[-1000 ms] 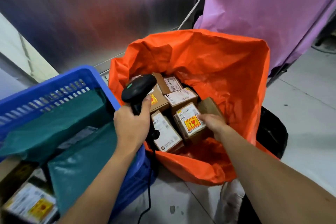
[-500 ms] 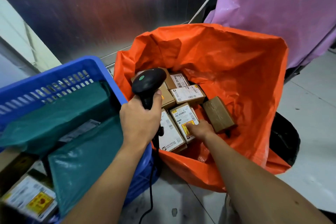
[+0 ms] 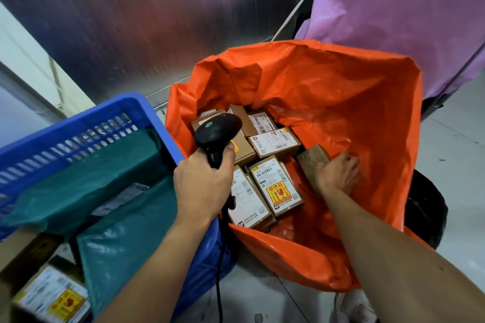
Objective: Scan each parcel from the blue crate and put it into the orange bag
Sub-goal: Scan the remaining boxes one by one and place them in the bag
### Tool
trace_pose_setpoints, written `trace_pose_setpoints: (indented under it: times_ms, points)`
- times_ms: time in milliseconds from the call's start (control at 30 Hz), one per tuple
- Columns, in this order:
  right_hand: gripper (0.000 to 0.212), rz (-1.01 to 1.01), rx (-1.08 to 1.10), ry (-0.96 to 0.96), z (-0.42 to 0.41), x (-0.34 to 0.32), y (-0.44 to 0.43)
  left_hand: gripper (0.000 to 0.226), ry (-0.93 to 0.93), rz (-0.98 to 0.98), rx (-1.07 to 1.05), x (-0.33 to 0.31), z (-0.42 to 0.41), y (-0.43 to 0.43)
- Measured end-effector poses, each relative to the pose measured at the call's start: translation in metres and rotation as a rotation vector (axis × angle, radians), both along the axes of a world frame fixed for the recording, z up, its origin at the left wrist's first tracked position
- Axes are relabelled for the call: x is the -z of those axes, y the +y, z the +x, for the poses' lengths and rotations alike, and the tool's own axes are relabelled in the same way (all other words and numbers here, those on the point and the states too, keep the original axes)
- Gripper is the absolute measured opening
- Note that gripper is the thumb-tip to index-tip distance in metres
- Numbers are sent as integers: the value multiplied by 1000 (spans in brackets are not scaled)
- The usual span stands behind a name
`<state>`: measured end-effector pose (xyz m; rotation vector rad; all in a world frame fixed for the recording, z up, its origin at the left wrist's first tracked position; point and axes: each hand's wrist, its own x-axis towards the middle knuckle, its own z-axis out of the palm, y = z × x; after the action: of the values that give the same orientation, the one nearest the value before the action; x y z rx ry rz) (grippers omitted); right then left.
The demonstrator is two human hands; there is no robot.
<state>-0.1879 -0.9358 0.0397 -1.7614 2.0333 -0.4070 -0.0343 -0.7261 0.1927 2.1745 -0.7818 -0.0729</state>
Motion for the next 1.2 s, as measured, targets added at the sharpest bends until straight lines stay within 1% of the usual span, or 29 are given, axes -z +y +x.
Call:
trace_pose_setpoints:
  times_ms: [100, 167, 233, 300, 333, 367, 400, 433, 467, 533, 567, 633, 733, 833, 933, 1033, 1133, 1200]
  points:
    - [93, 220, 72, -38, -7, 15, -15, 48, 28, -33, -20, 1, 1, 0]
    - [99, 341, 98, -36, -10, 23, -20, 44, 49, -82, -42, 1, 0, 0]
    - [95, 409, 104, -9, -10, 27, -22, 41, 52, -120, -60, 2, 0, 0]
    - [83, 451, 101, -9, -6, 33, -23, 43, 78, -165, -100, 3, 2, 0]
    - [85, 504, 113, -58, -6, 39, -24, 46, 96, -195, -117, 4, 2, 1]
    - [95, 541, 94, -90, -6, 46, -26, 46, 105, -218, -128, 5, 4, 1]
    - [111, 549, 82, -103, -5, 51, -25, 44, 109, -224, -130, 6, 4, 1]
    - [115, 499, 104, -131, -3, 50, -22, 41, 113, -225, -132, 6, 5, 2]
    - [108, 401, 162, -183, -1, 40, -17, 39, 119, -226, -136, 6, 4, 2]
    - [83, 116, 255, -245, 3, 15, -7, 42, 122, -235, -146, 6, 4, 2]
    - [73, -11, 280, -273, 5, 0, -1, 46, 121, -243, -147, 7, 4, 2]
    - [65, -172, 253, -331, 14, -20, 6, 56, 124, -261, -145, 9, 5, 2]
    - [63, -271, 91, -279, 30, -44, 10, 60, 134, -264, -128, 12, 6, 3]
    - [63, -349, -104, -212, 49, -64, 5, 64, 136, -254, -122, 14, 7, 3]
    - [64, -398, -252, -202, 71, -74, 2, 70, 142, -246, -117, 17, 9, 2]
    - [67, -412, -400, -200, 94, -83, 6, 69, 149, -235, -115, 18, 9, 2]
    - [71, -359, -493, -178, 113, -86, 10, 68, 149, -223, -109, 20, 9, 2]
    - [78, -215, -619, -151, 123, -81, 10, 67, 146, -219, -106, 20, 10, 2]
